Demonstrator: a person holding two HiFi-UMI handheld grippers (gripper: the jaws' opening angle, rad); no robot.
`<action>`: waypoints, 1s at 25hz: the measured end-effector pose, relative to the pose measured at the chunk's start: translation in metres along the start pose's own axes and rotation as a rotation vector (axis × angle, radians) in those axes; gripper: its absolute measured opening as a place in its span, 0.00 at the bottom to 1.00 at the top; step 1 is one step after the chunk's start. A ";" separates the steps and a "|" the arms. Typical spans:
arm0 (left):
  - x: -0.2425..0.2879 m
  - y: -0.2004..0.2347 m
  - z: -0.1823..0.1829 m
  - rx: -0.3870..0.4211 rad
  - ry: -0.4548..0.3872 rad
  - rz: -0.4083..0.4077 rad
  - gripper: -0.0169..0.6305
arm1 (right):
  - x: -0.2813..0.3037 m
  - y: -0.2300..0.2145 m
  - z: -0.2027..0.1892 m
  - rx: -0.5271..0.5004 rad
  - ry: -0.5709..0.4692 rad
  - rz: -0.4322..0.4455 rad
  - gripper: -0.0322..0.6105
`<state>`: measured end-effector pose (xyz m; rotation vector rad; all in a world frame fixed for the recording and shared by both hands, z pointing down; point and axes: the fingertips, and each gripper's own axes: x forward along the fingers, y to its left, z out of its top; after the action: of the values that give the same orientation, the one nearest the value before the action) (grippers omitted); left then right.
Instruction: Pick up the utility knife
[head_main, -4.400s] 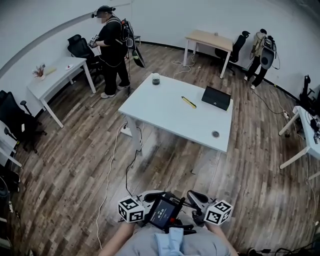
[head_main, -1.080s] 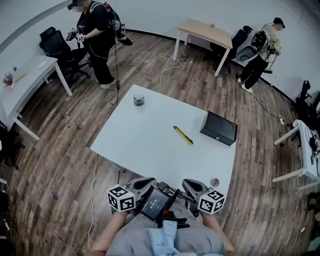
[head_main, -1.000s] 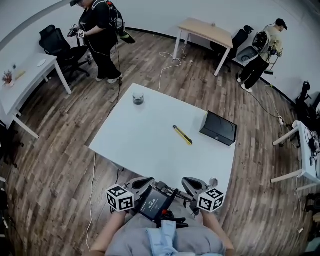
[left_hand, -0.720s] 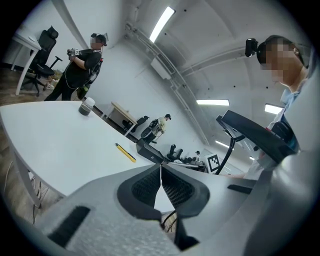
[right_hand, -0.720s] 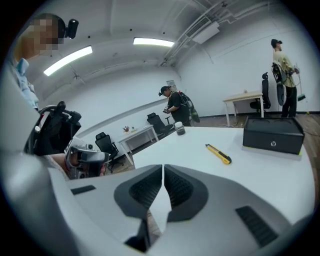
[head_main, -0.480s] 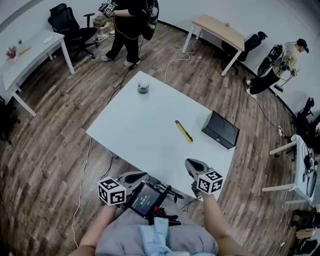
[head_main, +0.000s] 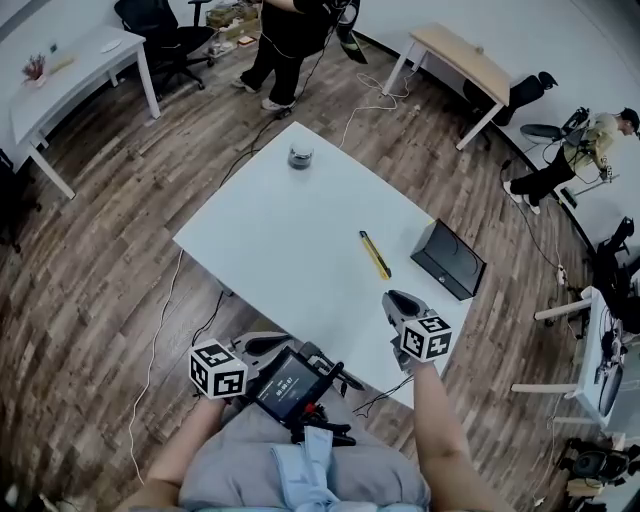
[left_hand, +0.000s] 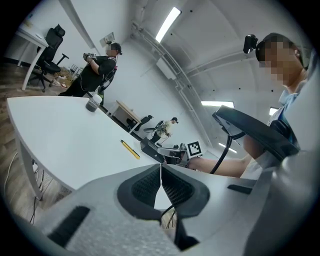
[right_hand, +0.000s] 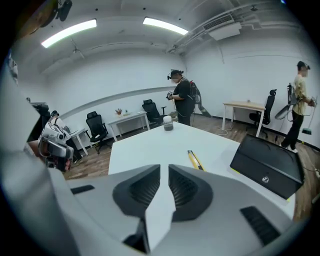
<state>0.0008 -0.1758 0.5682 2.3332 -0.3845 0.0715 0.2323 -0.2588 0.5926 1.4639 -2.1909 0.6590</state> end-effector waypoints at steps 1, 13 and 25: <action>-0.001 0.001 0.000 -0.002 0.001 0.001 0.05 | 0.004 -0.004 -0.001 -0.004 0.012 -0.003 0.10; -0.012 0.009 -0.004 -0.016 0.004 0.036 0.05 | 0.046 -0.045 -0.017 -0.035 0.152 -0.044 0.18; -0.020 0.022 -0.013 -0.023 0.028 0.073 0.05 | 0.082 -0.078 -0.025 -0.099 0.204 -0.083 0.19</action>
<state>-0.0236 -0.1765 0.5889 2.2932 -0.4541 0.1340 0.2780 -0.3298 0.6719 1.3654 -1.9685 0.6327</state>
